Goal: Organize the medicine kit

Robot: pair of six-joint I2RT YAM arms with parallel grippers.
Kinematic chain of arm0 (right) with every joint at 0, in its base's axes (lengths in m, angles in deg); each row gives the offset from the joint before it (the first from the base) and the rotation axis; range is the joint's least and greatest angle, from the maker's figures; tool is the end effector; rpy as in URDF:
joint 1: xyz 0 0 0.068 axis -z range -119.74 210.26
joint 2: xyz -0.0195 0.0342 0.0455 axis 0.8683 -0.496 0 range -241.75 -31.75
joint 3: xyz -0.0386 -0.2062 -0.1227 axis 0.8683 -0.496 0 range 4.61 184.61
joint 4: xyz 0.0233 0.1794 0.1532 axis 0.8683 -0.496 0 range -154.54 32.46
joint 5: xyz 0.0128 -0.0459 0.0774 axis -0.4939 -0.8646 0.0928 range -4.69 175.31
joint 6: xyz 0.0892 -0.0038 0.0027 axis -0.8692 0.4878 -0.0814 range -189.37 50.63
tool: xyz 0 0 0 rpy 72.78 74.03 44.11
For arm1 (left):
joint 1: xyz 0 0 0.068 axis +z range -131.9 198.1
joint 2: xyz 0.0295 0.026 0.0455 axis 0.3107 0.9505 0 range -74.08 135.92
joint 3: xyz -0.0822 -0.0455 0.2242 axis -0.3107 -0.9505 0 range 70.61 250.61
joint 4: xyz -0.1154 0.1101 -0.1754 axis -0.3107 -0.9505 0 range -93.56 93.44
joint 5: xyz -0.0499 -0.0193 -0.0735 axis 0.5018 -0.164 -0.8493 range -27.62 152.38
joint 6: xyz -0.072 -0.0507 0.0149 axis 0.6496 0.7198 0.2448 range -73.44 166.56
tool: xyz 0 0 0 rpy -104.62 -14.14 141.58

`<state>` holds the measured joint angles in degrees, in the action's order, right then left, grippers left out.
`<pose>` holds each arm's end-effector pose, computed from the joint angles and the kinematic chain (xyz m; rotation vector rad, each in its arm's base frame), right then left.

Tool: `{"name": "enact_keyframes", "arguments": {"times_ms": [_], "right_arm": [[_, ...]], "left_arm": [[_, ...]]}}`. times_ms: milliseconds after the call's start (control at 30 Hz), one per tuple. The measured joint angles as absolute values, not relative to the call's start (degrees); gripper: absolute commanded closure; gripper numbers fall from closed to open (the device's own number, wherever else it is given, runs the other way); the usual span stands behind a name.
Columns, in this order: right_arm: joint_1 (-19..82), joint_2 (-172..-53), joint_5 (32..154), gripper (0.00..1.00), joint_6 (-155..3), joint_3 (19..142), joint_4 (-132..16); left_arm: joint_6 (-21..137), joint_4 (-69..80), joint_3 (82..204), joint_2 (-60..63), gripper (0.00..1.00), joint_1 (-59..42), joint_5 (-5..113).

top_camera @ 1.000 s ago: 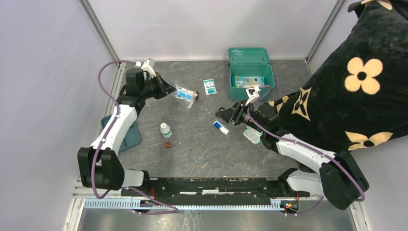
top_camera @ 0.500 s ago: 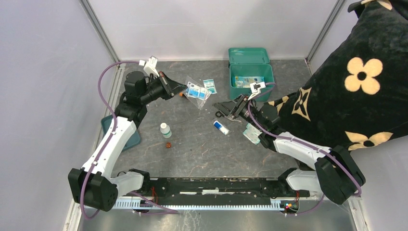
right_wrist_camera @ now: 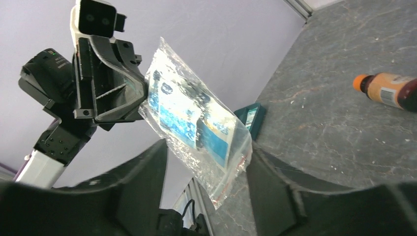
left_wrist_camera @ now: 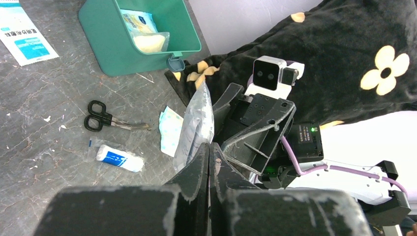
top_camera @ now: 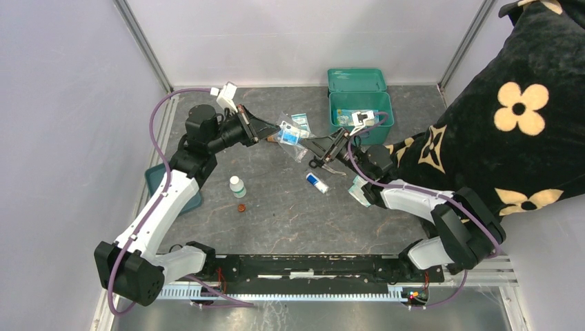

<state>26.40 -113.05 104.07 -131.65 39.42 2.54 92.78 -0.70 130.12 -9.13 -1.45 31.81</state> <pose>0.2548 0.2018 0.2616 0.0636 1.5452 1.5977 0.2553 -0.1336 0.3400 -0.0108 1.9007 -1.2749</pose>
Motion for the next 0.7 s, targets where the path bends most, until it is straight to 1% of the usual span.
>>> {"name": "enact_keyframes", "arguments": {"times_ms": [33, 200, 267, 333, 467, 533, 600, 700], "right_arm": [[26.4, -113.33, 104.38, 0.58, -132.22, 39.47, 3.32], [26.4, -113.46, 104.84, 0.87, -132.83, 39.53, 4.9], [26.4, -113.25, 104.82, 1.0, -132.11, 39.53, 4.28], [26.4, -112.59, 104.73, 1.0, -130.8, 39.53, 3.08], [26.77, -110.21, 104.33, 1.0, -127.04, 39.88, -1.64], [27.6, -108.81, 104.4, 1.0, -124.07, 41.13, -6.12], [29.46, -107.56, 104.33, 1.0, -120.5, 43.44, -11.8], [34.33, -106.62, 103.79, 1.0, -113.29, 49.45, -22.51]], "left_arm": [[92.8, -0.72, 130.12, -9.13, 0.98, -1.51, 31.83], [92.78, -0.76, 130.12, -9.15, 0.97, -1.54, 32.33], [92.78, -0.85, 130.12, -9.15, 0.9, -1.54, 32.84], [92.76, -0.94, 130.12, -9.15, 0.81, -1.54, 33.45], [92.69, -1.11, 130.12, -9.15, 0.44, -1.54, 34.39], [92.02, -1.72, 130.12, -9.15, 0.31, -1.54, 35.48], [90.88, -3.76, 130.34, -9.15, 0.25, -1.54, 37.34], [88.82, -7.84, 131.17, -9.13, 0.22, -1.54, 41.43]]}}
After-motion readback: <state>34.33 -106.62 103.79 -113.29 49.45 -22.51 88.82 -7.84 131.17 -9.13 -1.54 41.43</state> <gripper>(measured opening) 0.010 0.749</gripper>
